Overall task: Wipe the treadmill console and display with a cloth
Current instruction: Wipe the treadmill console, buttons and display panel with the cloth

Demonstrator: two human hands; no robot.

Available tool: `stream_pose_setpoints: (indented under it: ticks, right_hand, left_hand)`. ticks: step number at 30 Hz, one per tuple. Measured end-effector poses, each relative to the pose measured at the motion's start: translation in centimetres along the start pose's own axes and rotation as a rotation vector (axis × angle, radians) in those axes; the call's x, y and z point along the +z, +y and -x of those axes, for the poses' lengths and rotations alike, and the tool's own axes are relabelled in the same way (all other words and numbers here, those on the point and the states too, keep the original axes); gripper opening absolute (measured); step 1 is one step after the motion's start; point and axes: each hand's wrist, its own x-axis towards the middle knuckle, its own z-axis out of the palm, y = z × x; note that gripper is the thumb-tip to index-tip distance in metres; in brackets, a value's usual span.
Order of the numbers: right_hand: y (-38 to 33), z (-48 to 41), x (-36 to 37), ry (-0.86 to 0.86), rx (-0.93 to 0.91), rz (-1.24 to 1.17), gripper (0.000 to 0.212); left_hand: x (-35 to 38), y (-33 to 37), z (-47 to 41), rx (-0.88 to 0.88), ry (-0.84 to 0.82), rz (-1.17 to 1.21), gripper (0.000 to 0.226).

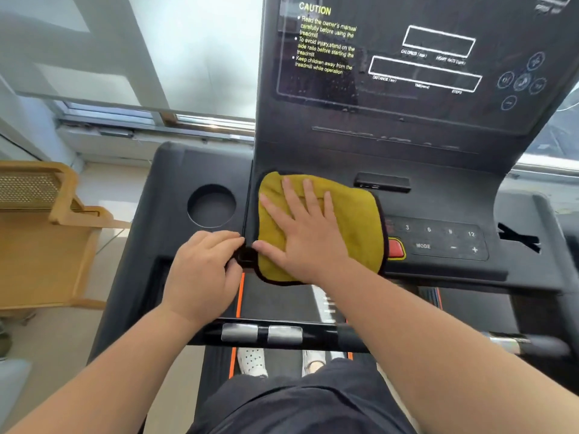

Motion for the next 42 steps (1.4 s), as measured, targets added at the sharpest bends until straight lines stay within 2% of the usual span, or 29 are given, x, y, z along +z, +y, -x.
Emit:
stream_pose_setpoints:
  ticks: [4,6,8,10,12,13,15,18,20,21,22,24,26,27,28,31,34,36,38,40,42]
  right_hand:
    - [4.8,1.7,-0.1,0.005,0.260,-0.028,0.083]
    - [3.6,1.9,0.0,0.021,0.354,-0.042,0.084]
    - [-0.4,0.3,-0.2,0.011,0.243,-0.080,0.078]
    - [-4.1,-1.2,-0.2,-0.008,0.007,-0.084,0.066]
    - [-4.6,-1.6,-0.3,-0.020,-0.141,-0.062,0.060]
    - [-3.3,-1.3,-0.3,-0.007,-0.150,-0.052,0.060]
    - [0.5,-0.1,0.0,0.010,-0.028,-0.072,0.064]
    - [4.7,1.8,0.0,0.015,0.269,-0.077,0.072]
    - [3.1,1.4,-0.1,0.029,0.392,-0.082,0.077]
    - [1.2,0.6,-0.2,0.031,0.395,-0.104,0.078]
    - [-0.9,-0.3,-0.4,0.023,0.337,-0.125,0.077]
    - [-4.5,-1.6,-0.6,0.001,0.097,-0.120,0.072]
    - [-4.8,-1.6,-0.6,-0.008,-0.089,-0.088,0.067]
    - [-3.5,-1.3,-0.5,0.003,-0.108,-0.073,0.066]
    - [-1.8,-0.7,-0.2,0.014,-0.066,-0.070,0.067]
    - [3.5,1.4,0.1,0.022,0.244,-0.063,0.076]
    - [2.1,0.8,0.0,0.024,0.424,-0.087,0.082]
    - [-1.8,-0.9,-0.4,0.018,0.319,-0.133,0.079]
    - [-5.3,-2.0,-0.6,-0.004,0.069,-0.119,0.072]
    - [-5.8,-2.0,-0.6,-0.024,-0.098,-0.084,0.066]
    - [-2.9,-1.3,-0.3,0.015,-0.071,-0.081,0.068]
  left_hand:
    - [-0.1,0.0,0.1,0.018,-0.009,0.006,0.046]
    - [-0.1,0.2,0.1,0.023,-0.006,0.003,0.047]
    - [-0.2,0.3,0.3,0.010,-0.005,0.011,0.047]
    - [-0.2,-0.1,0.5,0.011,0.010,0.027,0.043]
    - [-0.2,-0.5,0.7,0.025,0.018,0.025,0.041]
    - [-0.1,-0.6,0.7,0.031,0.021,0.021,0.042]
    - [0.0,-0.4,0.6,0.017,0.030,0.024,0.044]
    - [0.1,0.2,0.3,-0.005,0.032,0.036,0.046]
    - [0.0,0.0,0.5,-0.008,0.022,0.033,0.046]
    - [0.0,-0.2,0.6,-0.008,0.016,0.030,0.046]
    - [-0.1,-0.4,0.7,-0.004,0.011,0.024,0.045]
    - [-0.2,-0.7,0.9,0.024,0.009,0.014,0.044]
    - [-0.3,-0.8,0.9,0.044,0.009,0.015,0.042]
    - [-0.3,-0.8,0.8,0.044,0.012,0.017,0.042]
    - [-0.3,-0.8,0.7,0.036,0.015,0.018,0.042]
    - [-0.1,-0.7,0.3,0.013,0.030,0.023,0.042]
    - [0.1,-0.5,0.4,0.007,0.054,0.034,0.042]
    - [0.2,-0.7,0.5,0.014,0.062,0.035,0.041]
    - [0.2,-1.1,0.7,0.042,0.073,0.025,0.039]
    - [0.2,-1.3,0.8,0.066,0.086,0.016,0.038]
    - [0.2,-1.1,0.6,0.049,0.103,0.020,0.038]
